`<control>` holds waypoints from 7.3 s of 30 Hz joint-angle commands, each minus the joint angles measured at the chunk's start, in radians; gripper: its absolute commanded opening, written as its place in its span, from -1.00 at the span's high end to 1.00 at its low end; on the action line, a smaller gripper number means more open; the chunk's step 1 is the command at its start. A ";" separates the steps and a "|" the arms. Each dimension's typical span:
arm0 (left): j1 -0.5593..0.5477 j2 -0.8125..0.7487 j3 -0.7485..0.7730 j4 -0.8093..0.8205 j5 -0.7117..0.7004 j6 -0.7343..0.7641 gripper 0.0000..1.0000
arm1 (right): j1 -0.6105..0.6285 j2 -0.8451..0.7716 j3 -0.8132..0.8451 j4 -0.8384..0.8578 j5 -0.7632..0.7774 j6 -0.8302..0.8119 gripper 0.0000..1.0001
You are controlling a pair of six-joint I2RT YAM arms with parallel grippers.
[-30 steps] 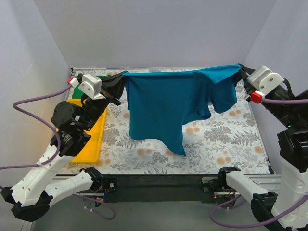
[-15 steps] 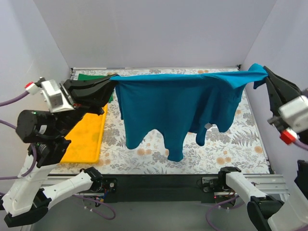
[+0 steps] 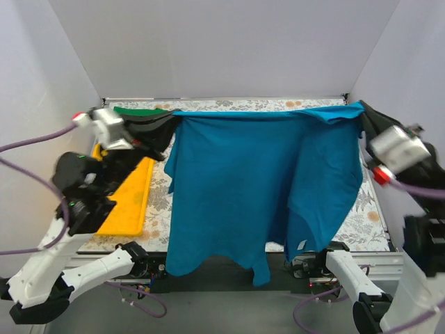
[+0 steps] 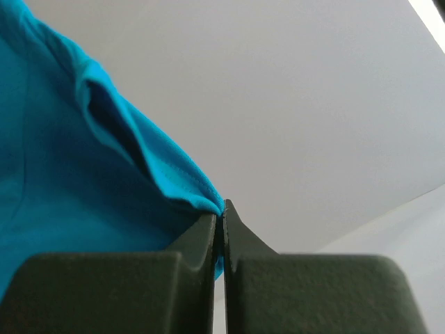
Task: Fold and stack the t-shirts
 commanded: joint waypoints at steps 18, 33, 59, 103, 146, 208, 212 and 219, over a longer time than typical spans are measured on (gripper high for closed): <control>0.324 1.057 -0.078 -0.055 -0.127 -0.173 1.00 | -0.019 0.556 -0.876 0.553 0.244 0.002 0.97; 0.339 1.367 0.417 -0.261 -0.348 -0.202 0.52 | 0.085 0.914 -0.519 0.674 0.642 0.320 0.00; 0.356 -0.063 -0.633 -0.245 -0.001 -0.213 -0.39 | 0.044 0.414 -0.968 -0.137 0.106 0.025 -0.73; 0.356 -0.102 -0.770 -0.208 0.075 -0.210 -0.39 | -0.280 0.971 -0.810 0.082 -0.167 0.429 -0.25; 0.356 -0.114 -0.773 -0.208 0.079 -0.206 -0.39 | -0.312 0.868 -0.686 0.251 0.316 0.348 0.97; 0.194 1.102 -0.046 -0.382 -0.357 -0.135 0.21 | -0.027 0.374 -1.114 0.001 -0.297 -0.017 -0.43; 0.184 1.104 -0.038 -0.380 -0.371 -0.130 0.36 | -0.027 0.378 -1.115 0.001 -0.297 -0.016 -0.43; 0.181 1.094 -0.017 -0.380 -0.388 -0.114 0.97 | -0.028 0.389 -1.114 -0.001 -0.300 -0.013 -0.43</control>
